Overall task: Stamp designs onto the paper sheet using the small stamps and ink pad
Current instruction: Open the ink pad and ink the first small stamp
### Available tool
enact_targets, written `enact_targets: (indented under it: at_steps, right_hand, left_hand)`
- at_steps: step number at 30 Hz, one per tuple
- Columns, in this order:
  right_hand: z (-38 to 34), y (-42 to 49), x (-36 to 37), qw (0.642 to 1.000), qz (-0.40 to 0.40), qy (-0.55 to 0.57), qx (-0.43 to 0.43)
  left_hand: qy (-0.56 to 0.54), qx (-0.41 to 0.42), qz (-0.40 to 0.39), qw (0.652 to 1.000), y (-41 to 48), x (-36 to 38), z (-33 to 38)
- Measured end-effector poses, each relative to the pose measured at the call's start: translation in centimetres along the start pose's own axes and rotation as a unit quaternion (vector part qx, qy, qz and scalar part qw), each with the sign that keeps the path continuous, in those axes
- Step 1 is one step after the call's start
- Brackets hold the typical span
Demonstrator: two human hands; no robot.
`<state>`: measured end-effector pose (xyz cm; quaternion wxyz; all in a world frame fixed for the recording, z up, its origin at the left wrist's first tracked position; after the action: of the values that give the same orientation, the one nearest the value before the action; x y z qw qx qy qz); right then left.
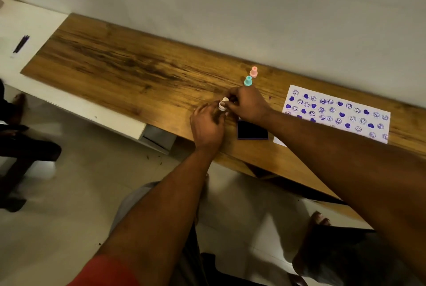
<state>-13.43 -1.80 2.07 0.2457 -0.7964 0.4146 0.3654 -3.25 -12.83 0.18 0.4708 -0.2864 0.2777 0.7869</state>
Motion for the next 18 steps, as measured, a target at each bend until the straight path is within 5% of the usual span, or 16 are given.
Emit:
enact_targets:
  at_steps: [18]
  right_hand:
    - [0.7, -3.1, -0.2, 0.976, -0.105, -0.178, -0.068]
  left_hand:
    - [-0.070, 0.042, -0.064, 0.995, -1.2, 2.1, 1.3]
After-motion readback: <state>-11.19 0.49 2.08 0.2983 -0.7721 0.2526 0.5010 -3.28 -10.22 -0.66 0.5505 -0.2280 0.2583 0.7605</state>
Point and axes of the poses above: each hand's wrist, its own y-axis towards the middle knuckle, its own x-axis out of the palm, z = x × y, the point moved 10 cm from there along y, towards the middle knuckle, and after that the axes turned 5 degrees about x, right-handed, at the moved point
